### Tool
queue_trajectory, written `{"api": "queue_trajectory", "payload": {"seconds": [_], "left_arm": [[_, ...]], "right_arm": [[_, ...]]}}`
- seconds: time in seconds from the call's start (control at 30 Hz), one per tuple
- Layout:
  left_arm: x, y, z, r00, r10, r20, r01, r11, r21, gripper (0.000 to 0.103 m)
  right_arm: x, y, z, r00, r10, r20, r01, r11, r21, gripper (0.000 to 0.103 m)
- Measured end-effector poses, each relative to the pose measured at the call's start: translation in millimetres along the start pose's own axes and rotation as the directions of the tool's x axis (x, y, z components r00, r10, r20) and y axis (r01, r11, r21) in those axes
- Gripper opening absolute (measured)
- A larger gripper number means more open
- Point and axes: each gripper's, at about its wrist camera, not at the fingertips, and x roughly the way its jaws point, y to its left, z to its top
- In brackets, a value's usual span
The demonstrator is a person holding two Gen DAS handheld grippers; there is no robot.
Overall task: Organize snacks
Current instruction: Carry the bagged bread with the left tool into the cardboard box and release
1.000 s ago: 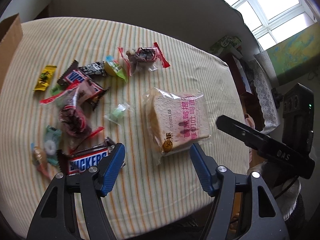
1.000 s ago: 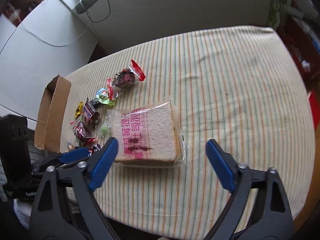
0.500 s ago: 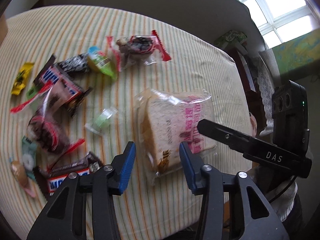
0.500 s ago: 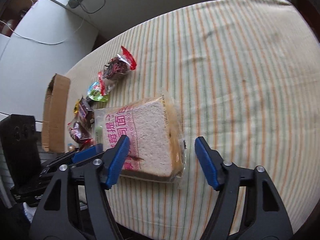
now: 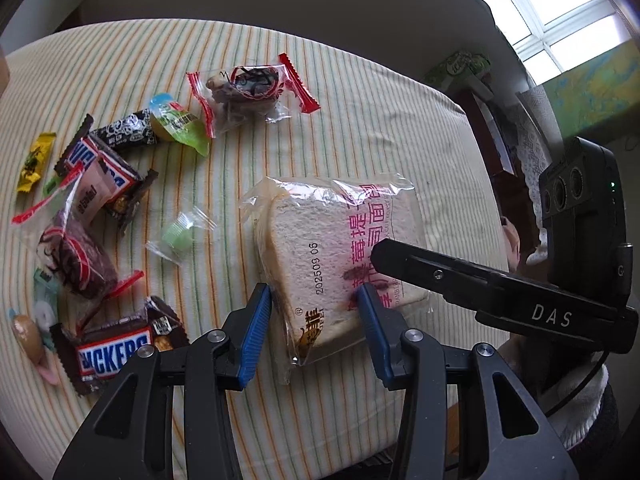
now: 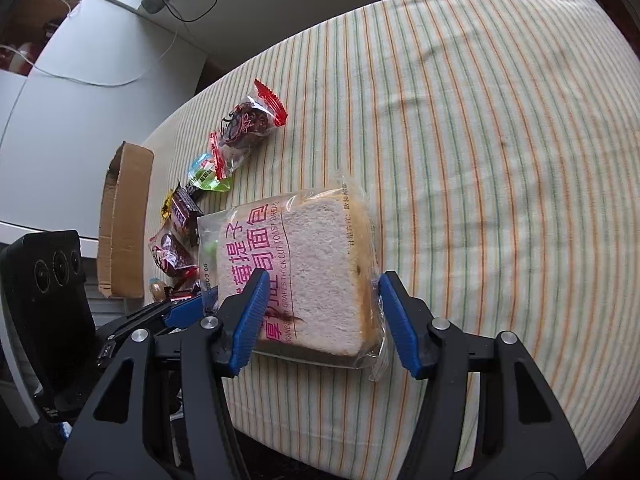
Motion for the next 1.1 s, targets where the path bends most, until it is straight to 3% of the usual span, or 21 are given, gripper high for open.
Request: {"api": "queue_trajectory", "payload": {"seconds": [0.4, 0.63, 0.87, 1.1], "left_arm": [[-35, 11, 1, 0.998, -0.045, 0.033, 0.044, 0.999, 0.026, 0.044], [-61, 30, 4, 0.994, -0.039, 0.105, 0.039, 0.999, 0.007, 0.044], [-96, 55, 6, 0.982, 0.02, 0.185, -0.012, 0.999, -0.042, 0.044], [-141, 106, 1, 0.958, 0.08, 0.275, -0.038, 0.987, -0.155, 0.044]], "right_arm": [[-20, 30, 7, 0.999, -0.025, 0.025, 0.026, 0.999, -0.04, 0.06], [-22, 69, 13, 0.999, -0.033, 0.026, 0.036, 0.992, -0.118, 0.06], [-11, 121, 22, 1.0, 0.007, 0.011, -0.005, 0.977, -0.214, 0.06], [10, 193, 32, 0.999, 0.039, -0.031, -0.048, 0.935, -0.352, 0.06]]}}
